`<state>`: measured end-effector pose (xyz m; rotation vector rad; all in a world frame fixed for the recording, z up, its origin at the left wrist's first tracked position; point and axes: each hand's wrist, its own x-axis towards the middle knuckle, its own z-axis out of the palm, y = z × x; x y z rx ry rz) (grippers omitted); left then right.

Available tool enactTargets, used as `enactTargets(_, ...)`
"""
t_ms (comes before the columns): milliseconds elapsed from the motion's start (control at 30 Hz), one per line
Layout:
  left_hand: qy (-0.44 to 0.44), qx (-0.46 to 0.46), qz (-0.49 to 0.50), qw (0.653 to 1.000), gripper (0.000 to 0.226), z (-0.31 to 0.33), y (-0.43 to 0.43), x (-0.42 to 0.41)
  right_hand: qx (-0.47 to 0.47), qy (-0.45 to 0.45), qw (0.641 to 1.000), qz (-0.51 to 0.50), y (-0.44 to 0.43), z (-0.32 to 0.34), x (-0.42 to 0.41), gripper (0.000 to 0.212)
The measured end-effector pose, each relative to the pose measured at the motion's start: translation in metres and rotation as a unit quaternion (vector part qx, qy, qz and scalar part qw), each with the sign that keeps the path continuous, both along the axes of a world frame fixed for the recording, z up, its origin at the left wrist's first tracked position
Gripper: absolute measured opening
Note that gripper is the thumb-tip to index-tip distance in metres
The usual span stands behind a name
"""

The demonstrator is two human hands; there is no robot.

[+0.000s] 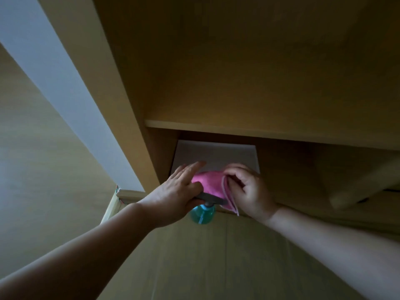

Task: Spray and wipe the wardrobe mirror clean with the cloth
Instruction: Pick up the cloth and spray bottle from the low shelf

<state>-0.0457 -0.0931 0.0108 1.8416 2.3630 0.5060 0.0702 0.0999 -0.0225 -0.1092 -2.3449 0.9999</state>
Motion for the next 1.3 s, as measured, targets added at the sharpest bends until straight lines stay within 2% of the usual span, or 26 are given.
enactTargets(167, 0.002, 0.010, -0.061, 0.998, 0.038, 0.026, 0.024, 0.016, -0.058, 0.010, 0.996, 0.064, 0.002, 0.037, 0.032, 0.017)
enactTargets(367, -0.061, 0.064, -0.126, 0.988, 0.027, 0.056, 0.044, 0.036, -0.084, 0.030, 0.994, 0.055, 0.013, 0.069, 0.057, 0.020)
enactTargets(433, -0.063, 0.077, -0.137, 0.986, 0.025, 0.068, 0.046, 0.039, -0.146, 0.017, 0.987, 0.063, 0.015, 0.078, 0.063, 0.021)
enactTargets(500, -0.060, 0.093, -0.141, 0.984, 0.023, 0.083, 0.049, 0.041, -0.224, -0.014, 0.968, 0.107, 0.018, 0.088, 0.069, 0.031)
enactTargets(600, -0.070, 0.119, -0.137, 0.981, 0.028, 0.108, 0.052, 0.040, -0.293, -0.054, 0.942, 0.155, 0.024, 0.106, 0.073, 0.056)
enactTargets(667, -0.078, 0.128, -0.131, 0.980, 0.032, 0.127, 0.056, 0.038, -0.305, -0.065, 0.937, 0.155, 0.028, 0.121, 0.070, 0.064)
enactTargets(800, -0.063, 0.135, -0.118, 0.982, 0.037, 0.171, 0.070, 0.029, -0.271, -0.042, 0.954, 0.117, 0.037, 0.160, 0.054, 0.062)
enactTargets(1033, -0.071, 0.129, -0.044, 0.988, 0.036, 0.274, 0.083, 0.015, -0.279, -0.003, 0.950, 0.137, 0.048, 0.264, 0.026, 0.058)
enactTargets(1300, -0.095, 0.138, -0.002, 0.986, 0.028, 0.463, 0.086, -0.002, -0.279, 0.013, 0.952, 0.127, 0.049, 0.459, 0.003, 0.055)
